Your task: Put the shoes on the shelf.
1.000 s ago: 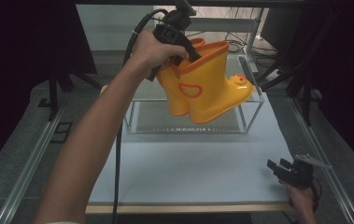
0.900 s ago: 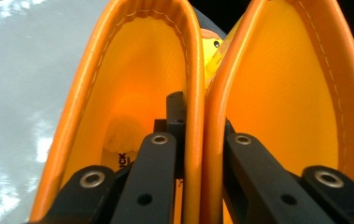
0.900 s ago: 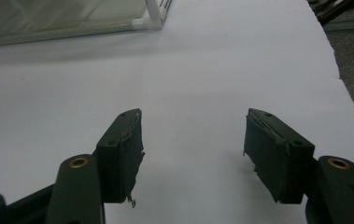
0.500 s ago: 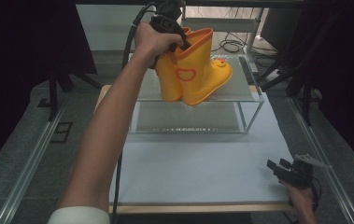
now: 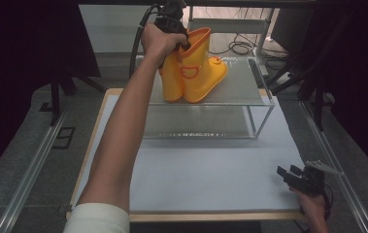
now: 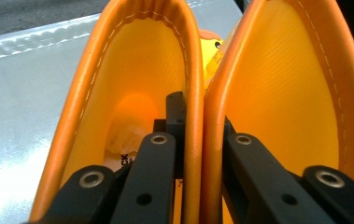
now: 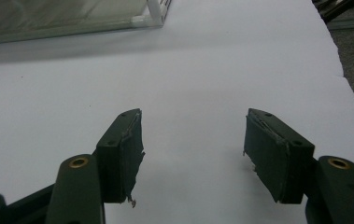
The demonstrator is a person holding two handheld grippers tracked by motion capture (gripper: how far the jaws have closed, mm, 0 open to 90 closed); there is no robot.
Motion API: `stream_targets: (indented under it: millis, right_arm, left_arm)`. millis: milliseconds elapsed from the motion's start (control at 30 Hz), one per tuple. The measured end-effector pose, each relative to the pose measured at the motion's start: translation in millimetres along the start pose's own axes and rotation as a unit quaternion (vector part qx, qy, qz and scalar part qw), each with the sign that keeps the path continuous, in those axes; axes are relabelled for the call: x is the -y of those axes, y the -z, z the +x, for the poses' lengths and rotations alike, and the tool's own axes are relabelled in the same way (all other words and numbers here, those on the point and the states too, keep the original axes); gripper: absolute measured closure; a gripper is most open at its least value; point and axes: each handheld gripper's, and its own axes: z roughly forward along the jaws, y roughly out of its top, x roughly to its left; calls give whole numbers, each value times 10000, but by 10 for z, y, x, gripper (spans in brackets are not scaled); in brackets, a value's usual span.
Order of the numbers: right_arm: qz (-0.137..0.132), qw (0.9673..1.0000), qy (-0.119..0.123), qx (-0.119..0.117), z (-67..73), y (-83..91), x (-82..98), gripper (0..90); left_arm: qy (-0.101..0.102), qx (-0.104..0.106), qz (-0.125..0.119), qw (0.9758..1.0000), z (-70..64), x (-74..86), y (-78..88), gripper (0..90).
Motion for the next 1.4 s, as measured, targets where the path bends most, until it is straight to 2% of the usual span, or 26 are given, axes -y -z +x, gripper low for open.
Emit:
stream_targets:
  millis: [133, 167, 267, 300, 367, 400, 467, 567, 667, 733, 867, 900, 1033, 1167, 1200, 1233, 1400]
  right_arm:
    - [14, 10000, -18, 0, 4, 2, 2, 368]
    - [17, 10000, -12, -1, 5, 2, 3, 369]
    - [18, 10000, -10, -3, 5, 2, 3, 368]
    - [17, 10000, -10, -3, 5, 2, 4, 368]
    - [20, 10000, -6, -4, 7, 1, 6, 368]
    - [20, 10000, -4, -3, 9, 2, 8, 368]
    - [20, 10000, 0, -9, 14, 5, 7, 368]
    - [17, 10000, 20, -10, 17, 2, 11, 368]
    - [34, 10000, 22, -16, 20, -4, 15, 368]
    - [45, 10000, 29, -10, 27, -7, 16, 367]
    - [47, 10000, 46, -15, 36, -15, 17, 367]
    - [42, 10000, 44, -16, 39, -13, 16, 367]
    - [36, 10000, 20, -10, 36, -4, 14, 367]
    - [-3, 10000, 39, 5, 32, 8, 8, 367]
    - [-4, 10000, 14, 8, 39, 13, 5, 366]
    - [-4, 10000, 14, 8, 39, 13, 5, 366]
    - [-35, 10000, 73, -3, 68, 24, -5, 366]
  left_arm:
    - [153, -172, 20, 9997, 49, -21, -55, 842]
    - [226, -275, -20, 9994, 62, -29, -72, 838]
    - [242, -315, -11, 9992, 63, -39, -76, 834]
    - [252, -301, -59, 9992, 67, -38, -76, 829]
    - [326, -120, -255, 9991, 75, -41, -60, 796]
    - [342, -121, -349, 9987, 66, -46, -49, 783]
    - [270, -216, -415, 9985, 33, -55, -40, 775]
    - [229, -144, -453, 9986, 11, -54, -24, 696]
    - [175, -121, -470, 9987, 20, -43, 4, 670]
    - [163, -50, -607, 9980, 16, -40, 58, 638]
    - [83, -48, -690, 9976, -7, -26, 171, 608]
    - [62, 4, -713, 9974, -15, -16, 205, 572]
    - [-141, 75, -813, 9966, -59, 59, 360, 542]
    - [-306, 166, -914, 9952, -57, 188, 552, 568]
    - [-323, 168, -939, 9949, -44, 228, 603, 609]
    - [-344, 171, -984, 9944, -28, 271, 655, 609]
    - [-603, 362, -958, 9929, 45, 520, 843, 772]
